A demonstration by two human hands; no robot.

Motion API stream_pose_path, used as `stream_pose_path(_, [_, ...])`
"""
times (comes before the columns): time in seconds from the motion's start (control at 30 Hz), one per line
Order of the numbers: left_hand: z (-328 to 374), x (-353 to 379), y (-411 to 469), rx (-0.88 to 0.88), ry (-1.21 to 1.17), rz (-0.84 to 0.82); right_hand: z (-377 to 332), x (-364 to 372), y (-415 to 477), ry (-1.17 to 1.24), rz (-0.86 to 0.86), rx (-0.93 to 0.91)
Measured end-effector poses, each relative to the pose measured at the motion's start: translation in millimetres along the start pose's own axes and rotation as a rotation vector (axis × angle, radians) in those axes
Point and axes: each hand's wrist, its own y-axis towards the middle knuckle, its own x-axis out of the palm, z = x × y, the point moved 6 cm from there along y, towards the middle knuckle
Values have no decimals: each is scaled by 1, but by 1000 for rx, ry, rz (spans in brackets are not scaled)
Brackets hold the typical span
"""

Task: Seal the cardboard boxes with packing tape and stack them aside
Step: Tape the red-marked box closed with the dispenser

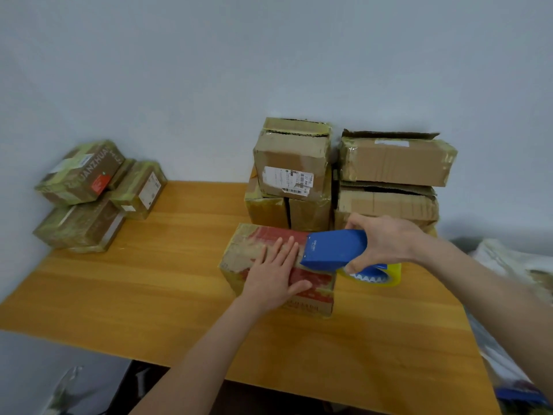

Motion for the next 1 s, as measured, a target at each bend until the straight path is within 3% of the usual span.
stream_pose_path(0.37, [-8,7,6,16,45,-14,15,13,-4,223,12,-13])
stream_pose_path(0.57, [-9,8,7,25,38,-11,63,12,-31,319,-42,69])
stream_pose_path(0.83, [-9,10,9,28,27,-30,68,48,-28,352,-43,122])
stream_pose_path(1.0, [6,-2,6,-13,-70,45,65,49,-24,315,-9,116])
